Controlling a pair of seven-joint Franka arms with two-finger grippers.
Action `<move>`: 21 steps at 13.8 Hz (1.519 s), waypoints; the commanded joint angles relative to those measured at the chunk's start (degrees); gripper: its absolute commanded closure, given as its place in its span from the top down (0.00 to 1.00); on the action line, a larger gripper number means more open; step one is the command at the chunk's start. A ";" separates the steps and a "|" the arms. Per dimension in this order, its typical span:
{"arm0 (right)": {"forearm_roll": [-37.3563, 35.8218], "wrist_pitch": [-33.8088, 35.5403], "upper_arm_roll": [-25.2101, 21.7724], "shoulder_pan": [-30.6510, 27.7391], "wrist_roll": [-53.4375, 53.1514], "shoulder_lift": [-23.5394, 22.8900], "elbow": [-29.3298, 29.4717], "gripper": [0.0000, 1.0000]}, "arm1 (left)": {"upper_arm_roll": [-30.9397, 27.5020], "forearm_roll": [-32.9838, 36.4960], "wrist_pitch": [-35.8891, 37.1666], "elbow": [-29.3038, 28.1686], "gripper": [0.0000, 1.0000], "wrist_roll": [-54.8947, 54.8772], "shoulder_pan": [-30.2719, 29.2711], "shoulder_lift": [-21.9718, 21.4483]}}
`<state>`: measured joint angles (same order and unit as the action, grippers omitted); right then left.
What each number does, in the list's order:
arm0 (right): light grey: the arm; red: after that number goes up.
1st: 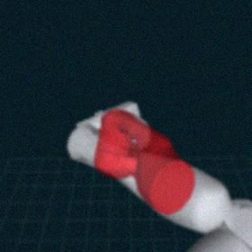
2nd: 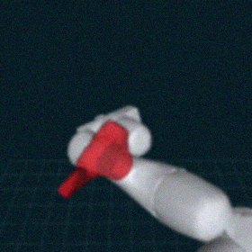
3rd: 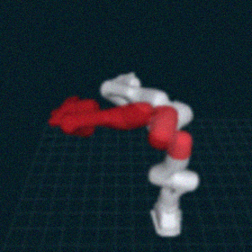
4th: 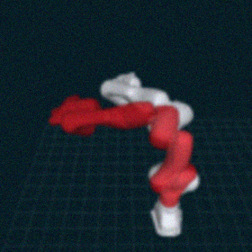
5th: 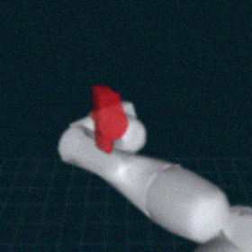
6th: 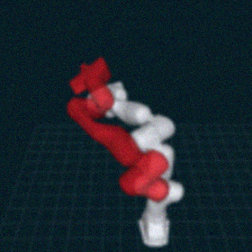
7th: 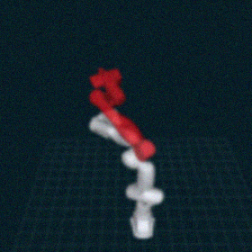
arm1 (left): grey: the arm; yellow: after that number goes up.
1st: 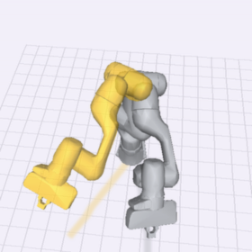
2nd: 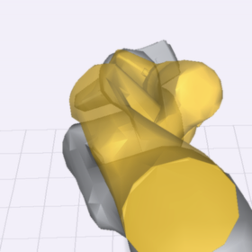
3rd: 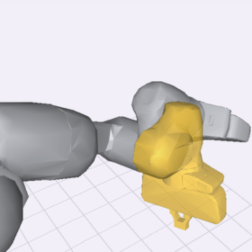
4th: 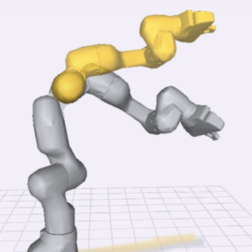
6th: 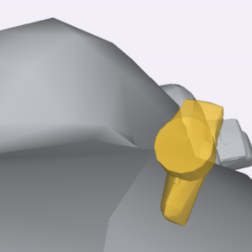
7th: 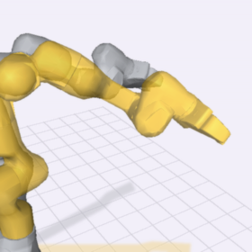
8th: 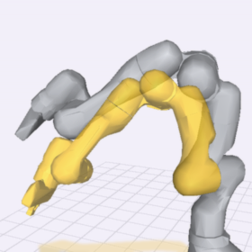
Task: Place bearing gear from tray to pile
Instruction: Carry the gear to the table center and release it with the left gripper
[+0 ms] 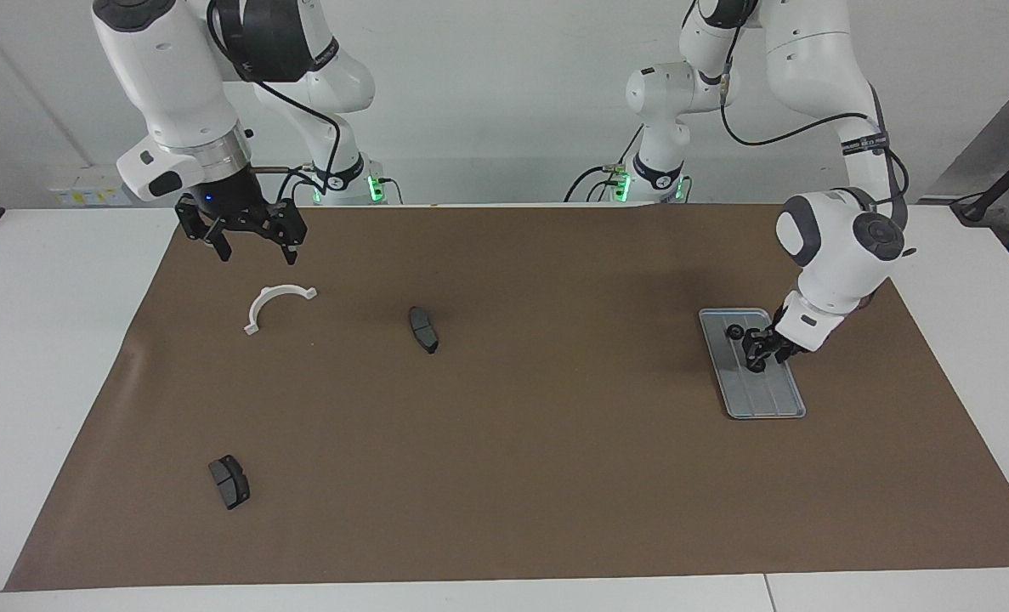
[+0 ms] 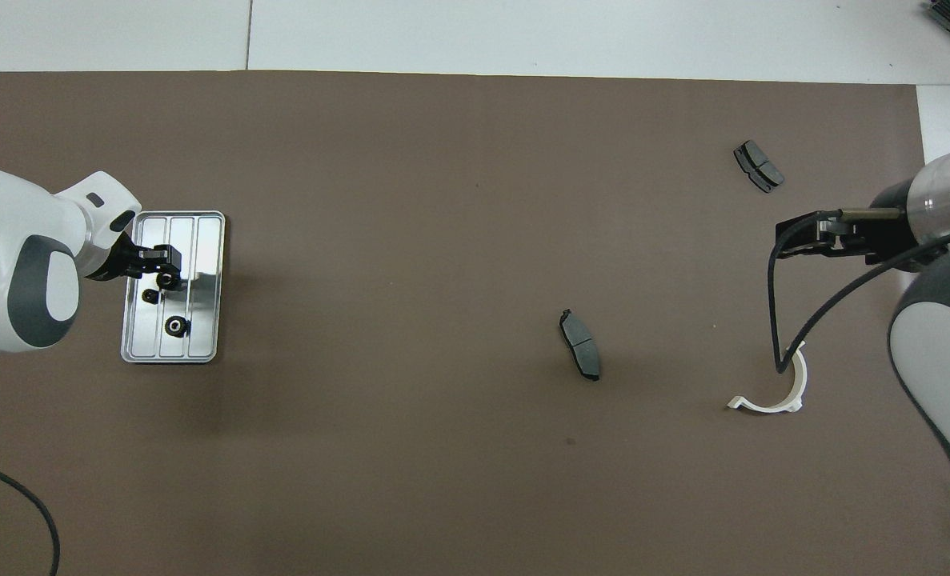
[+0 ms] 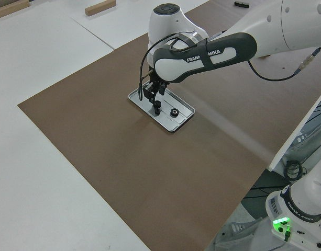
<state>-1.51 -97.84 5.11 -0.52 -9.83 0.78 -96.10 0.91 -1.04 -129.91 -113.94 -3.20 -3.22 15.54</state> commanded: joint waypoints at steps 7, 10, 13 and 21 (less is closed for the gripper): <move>-0.78 0.37 0.33 -0.45 -0.10 1.33 -1.11 1.00 | 0.15 0.60 -5.70 -2.86 0.57 -0.23 -0.30 0.99; -0.78 -0.07 0.33 -0.62 0.07 1.41 -1.37 1.00 | 0.15 0.60 -5.96 -3.48 0.54 -0.23 -0.30 0.99; -0.78 -0.16 0.33 -0.89 0.25 1.41 -1.55 1.00 | 0.15 0.60 -6.75 -4.36 0.48 -0.32 -0.30 0.90; -0.78 -0.95 0.33 -0.62 -0.01 1.41 -1.64 1.00 | 0.15 0.60 -6.84 -4.80 0.23 0.03 -0.21 0.81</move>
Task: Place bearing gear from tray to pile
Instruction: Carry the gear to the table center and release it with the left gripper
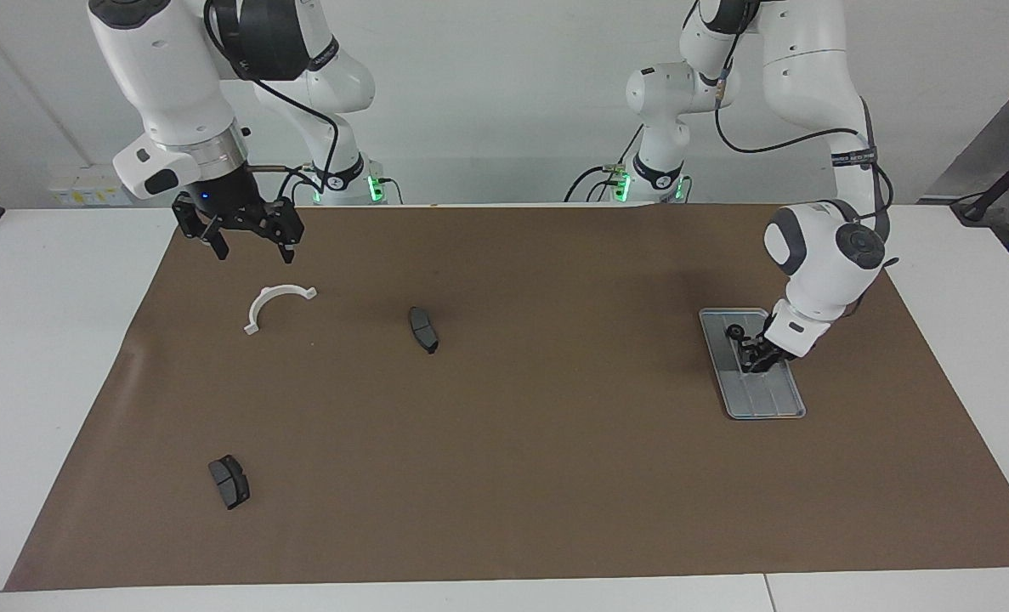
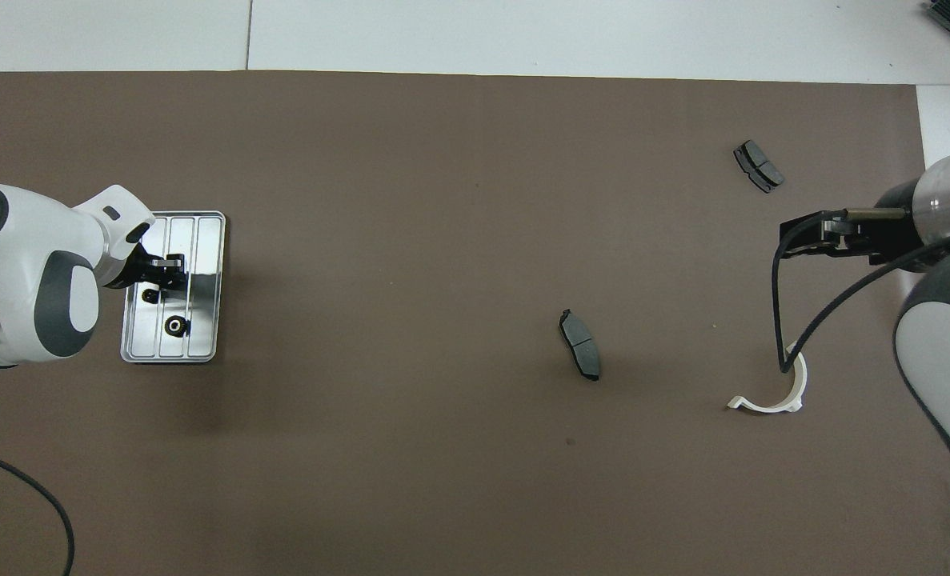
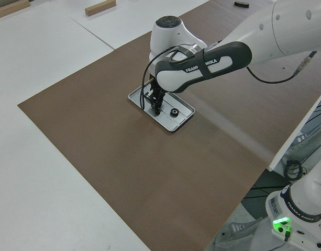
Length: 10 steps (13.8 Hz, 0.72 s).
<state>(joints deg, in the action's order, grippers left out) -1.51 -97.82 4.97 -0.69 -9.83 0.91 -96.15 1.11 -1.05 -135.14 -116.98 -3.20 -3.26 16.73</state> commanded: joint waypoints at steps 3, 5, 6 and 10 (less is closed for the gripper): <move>-0.77 -0.97 0.48 -0.46 -0.01 1.29 -1.58 1.00 | 0.03 0.52 -1.53 0.60 0.14 1.09 0.53 -0.03; -0.77 -1.06 0.48 -0.46 -0.01 1.29 -1.58 1.00 | 0.29 0.43 0.48 3.24 0.13 4.67 1.75 -0.56; -0.77 -1.06 0.48 -0.46 -0.01 1.29 -1.58 1.00 | 0.29 0.34 1.62 4.03 0.12 6.78 3.33 -0.91; -0.69 -1.06 0.48 -0.46 -0.01 1.37 -1.76 1.00 | 0.29 0.34 5.83 4.83 0.12 21.70 11.76 -3.28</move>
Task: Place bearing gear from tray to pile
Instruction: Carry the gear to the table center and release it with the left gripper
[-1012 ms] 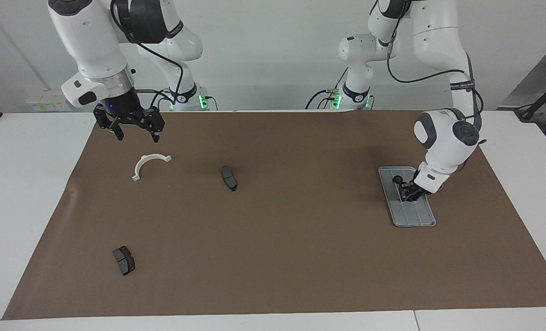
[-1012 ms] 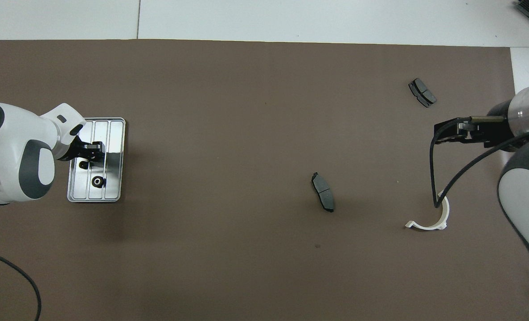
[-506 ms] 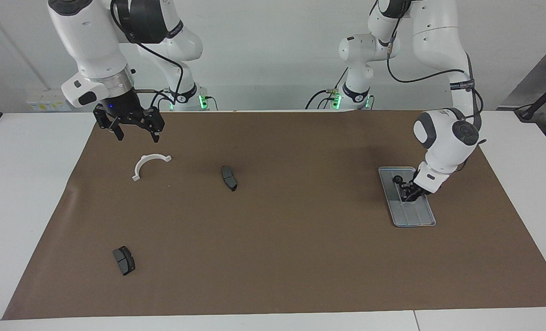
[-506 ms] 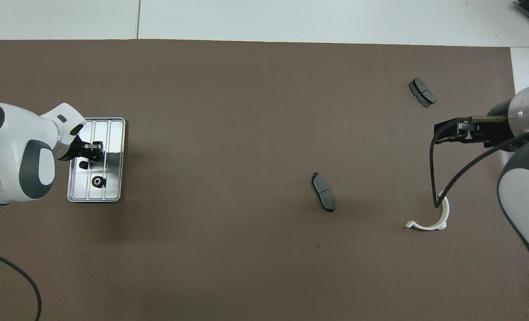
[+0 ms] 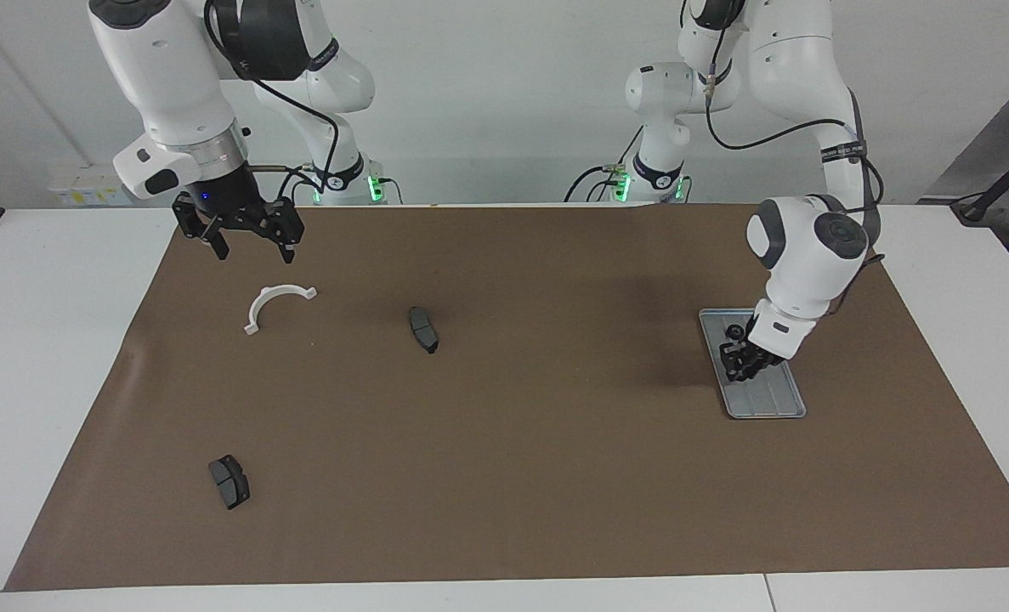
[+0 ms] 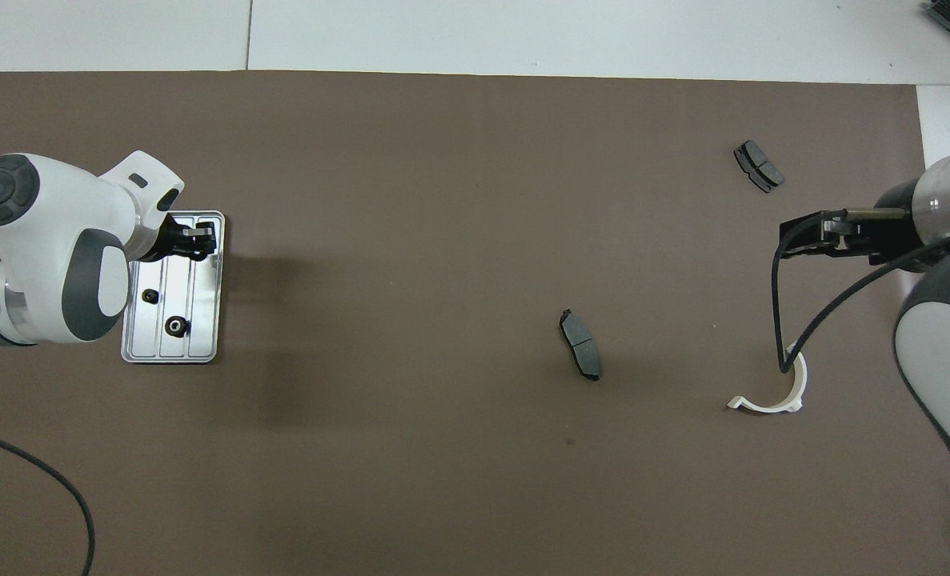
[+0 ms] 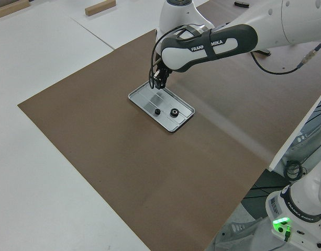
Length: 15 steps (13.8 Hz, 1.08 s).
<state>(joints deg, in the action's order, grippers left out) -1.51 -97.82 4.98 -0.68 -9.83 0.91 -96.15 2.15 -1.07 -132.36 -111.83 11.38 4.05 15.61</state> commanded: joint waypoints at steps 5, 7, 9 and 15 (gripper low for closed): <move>-0.69 -1.06 0.47 -0.46 -0.10 1.37 -1.84 1.00 | -0.74 0.37 4.65 -0.49 0.12 34.62 20.01 -3.30; -0.69 -0.62 0.47 -0.55 0.86 1.37 -1.76 1.00 | -0.74 0.37 3.78 -0.49 0.12 42.73 25.11 -3.04; 0.10 -0.18 0.47 -0.55 1.31 1.37 -1.58 1.00 | -0.66 0.37 2.81 -0.40 0.12 45.22 27.58 -2.60; 0.19 -0.88 0.47 -0.46 1.22 1.46 -1.76 1.00 | -0.66 0.37 -0.35 -0.75 0.26 46.10 31.99 -0.41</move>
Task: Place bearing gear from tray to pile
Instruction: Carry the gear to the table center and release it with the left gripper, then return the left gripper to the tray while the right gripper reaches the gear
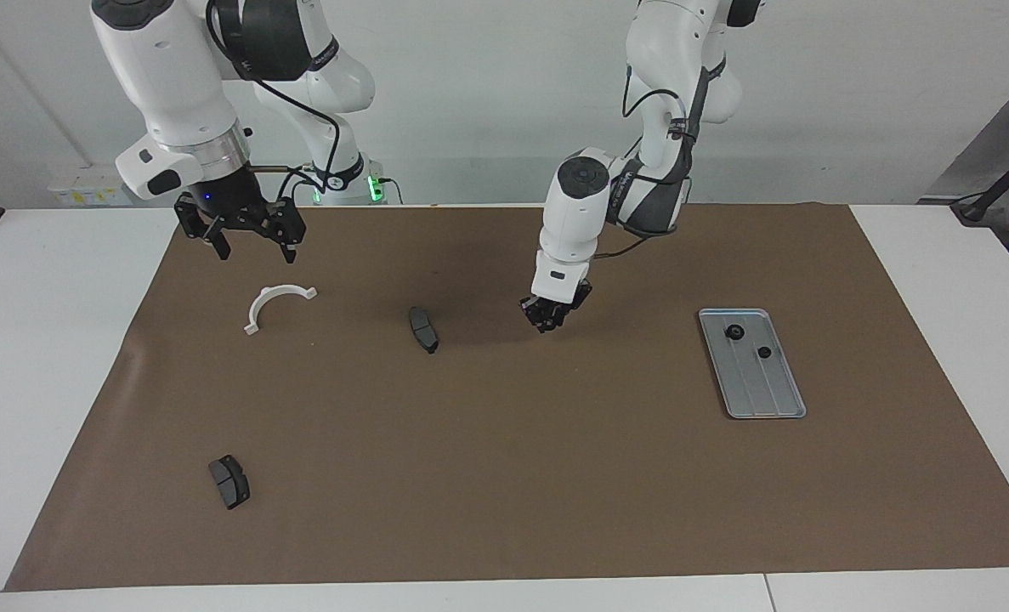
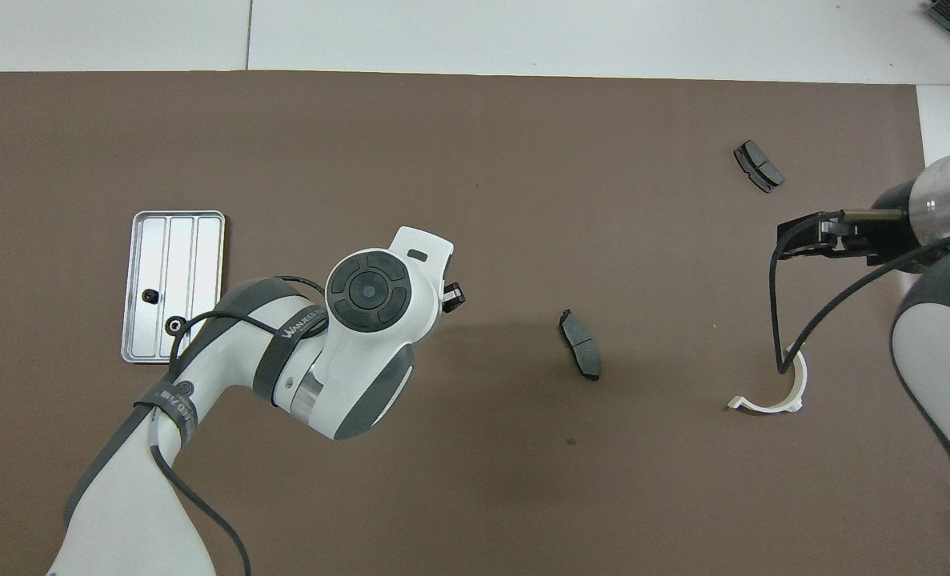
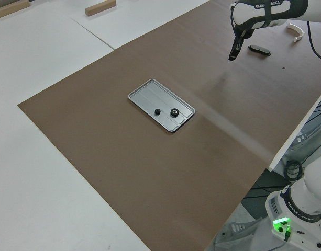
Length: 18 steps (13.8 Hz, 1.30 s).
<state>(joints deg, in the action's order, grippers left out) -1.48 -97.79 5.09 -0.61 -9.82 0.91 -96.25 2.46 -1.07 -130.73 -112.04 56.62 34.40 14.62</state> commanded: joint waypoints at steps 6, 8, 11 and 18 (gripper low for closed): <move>0.25 -3.71 0.45 2.10 -2.82 1.11 -2.10 1.00 | -0.97 0.28 -2.78 2.16 1.00 0.60 1.64 0.93; 0.25 -4.43 0.45 2.63 -4.93 1.37 -3.07 1.00 | -1.23 0.28 -2.51 3.57 1.00 0.25 0.32 0.76; 0.34 -4.43 0.45 2.63 -4.94 1.72 -4.03 1.00 | -1.23 0.37 -0.94 6.73 1.00 -0.28 -5.37 -0.21; 0.25 -8.73 0.45 3.25 -5.03 4.36 -10.01 1.00 | -1.85 0.64 5.39 10.34 1.00 -9.75 -11.19 -0.56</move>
<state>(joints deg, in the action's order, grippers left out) -1.38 -103.88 5.41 2.68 -14.13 2.21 -101.69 0.42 -1.04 -128.68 -102.76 49.71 24.24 14.84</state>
